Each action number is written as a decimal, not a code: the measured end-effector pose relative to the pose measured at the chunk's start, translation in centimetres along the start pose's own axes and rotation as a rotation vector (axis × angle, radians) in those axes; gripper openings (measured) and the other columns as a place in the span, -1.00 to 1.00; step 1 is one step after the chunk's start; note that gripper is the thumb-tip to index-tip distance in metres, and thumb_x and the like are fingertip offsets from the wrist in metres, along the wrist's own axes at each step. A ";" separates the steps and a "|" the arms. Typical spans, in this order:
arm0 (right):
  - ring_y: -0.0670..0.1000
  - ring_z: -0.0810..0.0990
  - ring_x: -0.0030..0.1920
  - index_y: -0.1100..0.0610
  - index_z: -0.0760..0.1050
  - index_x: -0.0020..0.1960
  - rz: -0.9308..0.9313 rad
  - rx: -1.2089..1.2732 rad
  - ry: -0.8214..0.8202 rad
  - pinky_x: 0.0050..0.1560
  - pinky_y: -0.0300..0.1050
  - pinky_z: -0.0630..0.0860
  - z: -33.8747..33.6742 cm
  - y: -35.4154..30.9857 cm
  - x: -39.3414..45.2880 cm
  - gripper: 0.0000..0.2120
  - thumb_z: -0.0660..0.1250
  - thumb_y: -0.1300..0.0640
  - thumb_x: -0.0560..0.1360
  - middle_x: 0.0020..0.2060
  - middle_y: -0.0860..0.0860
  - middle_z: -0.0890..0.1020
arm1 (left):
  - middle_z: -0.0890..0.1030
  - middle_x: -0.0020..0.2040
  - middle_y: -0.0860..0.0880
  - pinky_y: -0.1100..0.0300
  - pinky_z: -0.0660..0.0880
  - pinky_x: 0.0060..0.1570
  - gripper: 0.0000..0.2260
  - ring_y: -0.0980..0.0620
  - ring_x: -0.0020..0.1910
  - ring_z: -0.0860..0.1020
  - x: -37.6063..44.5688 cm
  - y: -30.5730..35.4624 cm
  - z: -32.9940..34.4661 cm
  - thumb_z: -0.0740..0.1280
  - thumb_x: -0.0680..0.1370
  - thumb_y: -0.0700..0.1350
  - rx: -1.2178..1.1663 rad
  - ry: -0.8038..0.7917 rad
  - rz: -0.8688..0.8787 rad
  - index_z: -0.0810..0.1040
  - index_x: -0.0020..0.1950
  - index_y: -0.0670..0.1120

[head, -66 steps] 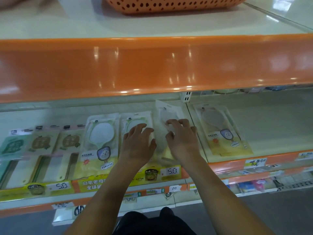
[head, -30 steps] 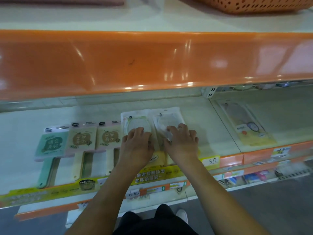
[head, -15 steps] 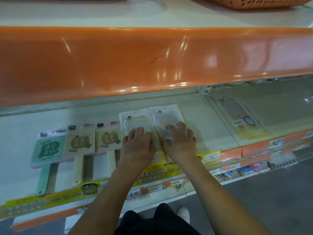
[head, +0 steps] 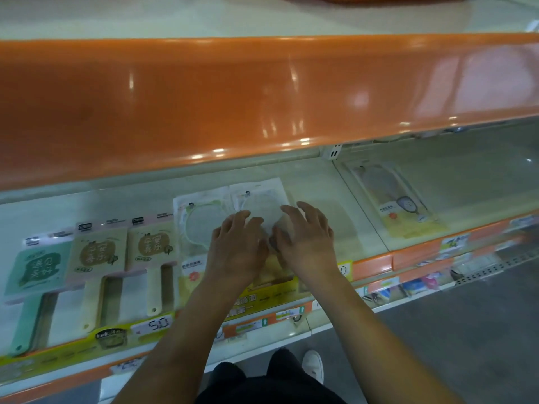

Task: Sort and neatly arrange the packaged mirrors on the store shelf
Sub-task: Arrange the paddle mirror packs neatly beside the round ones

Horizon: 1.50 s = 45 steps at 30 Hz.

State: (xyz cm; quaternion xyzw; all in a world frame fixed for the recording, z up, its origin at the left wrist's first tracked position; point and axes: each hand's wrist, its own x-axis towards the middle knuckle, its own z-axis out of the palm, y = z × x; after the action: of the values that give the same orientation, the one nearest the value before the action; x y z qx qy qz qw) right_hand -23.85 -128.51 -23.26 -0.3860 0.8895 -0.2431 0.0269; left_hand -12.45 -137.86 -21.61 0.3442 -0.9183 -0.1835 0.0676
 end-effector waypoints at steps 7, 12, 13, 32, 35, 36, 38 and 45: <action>0.18 0.23 0.46 -0.06 0.38 0.42 0.059 0.006 -0.015 0.37 0.15 0.27 -3.2 6.6 2.1 -0.53 0.25 -0.11 0.52 0.44 0.00 0.33 | 0.29 0.45 0.01 0.02 0.21 0.34 -0.58 -0.05 0.45 0.21 2.3 6.8 2.4 0.23 0.54 0.05 0.018 -0.024 0.066 0.35 0.40 0.05; 0.21 0.28 0.43 -0.06 0.40 0.40 0.094 0.010 0.017 0.33 0.19 0.31 -5.7 11.6 3.3 -0.53 0.31 -0.09 0.50 0.41 0.04 0.37 | 0.27 0.46 0.01 0.02 0.23 0.33 -0.59 -0.04 0.44 0.24 4.4 12.0 4.1 0.21 0.56 0.07 0.067 -0.027 0.096 0.34 0.41 0.07; 0.23 0.32 0.40 -0.04 0.42 0.38 0.098 0.011 0.038 0.31 0.21 0.33 -6.1 12.5 3.6 -0.53 0.33 -0.08 0.49 0.38 0.06 0.40 | 0.28 0.46 0.01 0.02 0.24 0.32 -0.59 -0.04 0.43 0.24 4.7 13.0 4.4 0.21 0.57 0.07 0.075 -0.026 0.108 0.34 0.41 0.06; 0.34 -0.10 0.52 -0.24 -0.01 0.52 0.205 -0.196 -0.262 0.48 0.22 -0.01 -10.3 22.2 8.9 -0.33 0.17 -0.33 0.51 0.56 0.11 -0.14 | 0.25 0.46 0.04 0.06 0.20 0.34 -0.61 0.00 0.45 0.20 8.2 22.4 8.1 0.19 0.58 0.07 0.098 -0.032 0.033 0.32 0.41 0.07; 0.33 0.01 0.47 -0.22 0.02 0.51 0.176 -0.225 -0.259 0.42 0.17 0.09 -10.5 22.3 9.0 -0.35 0.20 -0.30 0.51 0.55 0.10 -0.06 | 0.25 0.46 0.05 0.06 0.20 0.35 -0.61 0.00 0.45 0.20 8.1 22.9 8.5 0.19 0.57 0.07 0.099 -0.027 0.014 0.32 0.40 0.08; 0.33 0.04 0.45 -0.22 0.03 0.51 0.169 -0.227 -0.256 0.39 0.17 0.12 -10.6 22.4 9.0 -0.35 0.20 -0.29 0.51 0.54 0.09 -0.03 | 0.25 0.46 0.05 0.06 0.20 0.35 -0.61 0.00 0.45 0.20 8.1 23.0 8.6 0.19 0.57 0.07 0.100 -0.023 0.010 0.32 0.40 0.08; 0.32 0.08 0.42 -0.21 0.06 0.50 0.162 -0.236 -0.258 0.37 0.17 0.14 -10.7 22.4 9.1 -0.36 0.21 -0.28 0.51 0.53 0.10 0.02 | 0.25 0.46 0.05 0.06 0.20 0.35 -0.61 0.00 0.45 0.20 8.0 23.2 8.7 0.19 0.57 0.07 0.103 -0.017 0.000 0.32 0.40 0.08; 0.25 0.23 0.30 -0.18 0.21 0.42 0.119 -0.245 -0.261 0.26 0.15 0.28 -11.1 22.0 9.5 -0.44 0.27 -0.25 0.48 0.37 0.06 0.23 | 0.25 0.47 0.04 0.05 0.21 0.37 -0.60 0.00 0.46 0.21 7.8 23.3 8.8 0.20 0.58 0.08 0.113 0.000 -0.027 0.32 0.41 0.08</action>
State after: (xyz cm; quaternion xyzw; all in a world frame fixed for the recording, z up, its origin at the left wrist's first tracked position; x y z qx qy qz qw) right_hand -47.94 -117.77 -22.16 -0.3612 0.9227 -0.0786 0.1093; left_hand -34.69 -124.28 -20.84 0.3599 -0.9224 -0.1322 0.0455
